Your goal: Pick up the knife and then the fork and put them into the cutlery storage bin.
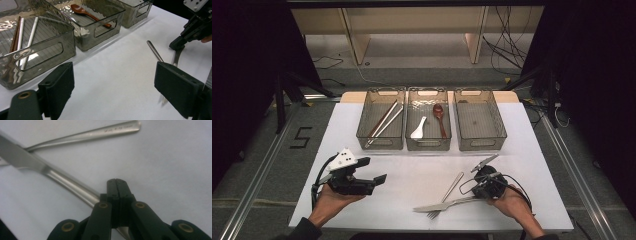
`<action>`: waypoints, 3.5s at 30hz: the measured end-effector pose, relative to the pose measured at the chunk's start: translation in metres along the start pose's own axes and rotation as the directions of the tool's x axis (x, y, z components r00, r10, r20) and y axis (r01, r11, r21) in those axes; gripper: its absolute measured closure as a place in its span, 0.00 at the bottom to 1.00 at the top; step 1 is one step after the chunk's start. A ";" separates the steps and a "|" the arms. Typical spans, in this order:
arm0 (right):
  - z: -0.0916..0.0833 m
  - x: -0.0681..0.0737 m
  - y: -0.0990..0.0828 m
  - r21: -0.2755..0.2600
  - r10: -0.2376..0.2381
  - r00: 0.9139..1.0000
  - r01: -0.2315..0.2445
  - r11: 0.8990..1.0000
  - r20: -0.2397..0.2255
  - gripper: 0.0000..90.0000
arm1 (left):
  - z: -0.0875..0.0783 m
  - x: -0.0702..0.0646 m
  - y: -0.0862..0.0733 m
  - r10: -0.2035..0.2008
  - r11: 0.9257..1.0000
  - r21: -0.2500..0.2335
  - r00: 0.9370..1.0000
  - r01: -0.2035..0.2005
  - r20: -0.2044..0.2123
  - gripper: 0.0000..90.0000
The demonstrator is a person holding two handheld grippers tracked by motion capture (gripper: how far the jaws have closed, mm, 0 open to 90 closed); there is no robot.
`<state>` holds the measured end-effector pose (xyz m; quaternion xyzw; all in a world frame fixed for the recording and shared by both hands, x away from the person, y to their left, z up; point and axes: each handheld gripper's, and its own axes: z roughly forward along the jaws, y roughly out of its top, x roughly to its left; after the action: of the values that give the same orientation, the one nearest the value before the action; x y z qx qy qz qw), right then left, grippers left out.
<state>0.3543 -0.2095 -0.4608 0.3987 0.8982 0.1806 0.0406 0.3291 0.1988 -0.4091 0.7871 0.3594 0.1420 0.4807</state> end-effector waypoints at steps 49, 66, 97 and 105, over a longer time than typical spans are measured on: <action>0.005 0.053 0.015 0.190 -0.338 0.940 0.339 0.921 -0.039 0.77 | 0.001 -0.001 0.000 0.003 1.000 -0.002 1.000 -0.003 -0.002 0.18; 0.005 0.056 0.018 0.209 -0.352 0.934 0.356 0.911 -0.054 0.88 | 0.001 -0.002 0.000 0.010 1.000 0.004 1.000 -0.010 -0.001 0.18; 0.012 0.061 0.037 0.243 -0.378 0.923 0.383 0.891 -0.067 0.88 | 0.001 -0.001 0.000 0.008 1.000 0.007 1.000 -0.008 -0.005 0.18; 0.013 0.063 0.039 0.255 -0.389 0.919 0.392 0.884 -0.063 0.90 | 0.001 -0.001 0.000 0.006 1.000 0.004 1.000 -0.006 -0.004 0.18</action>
<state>0.3415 -0.1358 -0.4546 0.2106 0.9761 0.0502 0.0184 0.3290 0.1972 -0.4091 0.7888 0.3586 0.1443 0.4778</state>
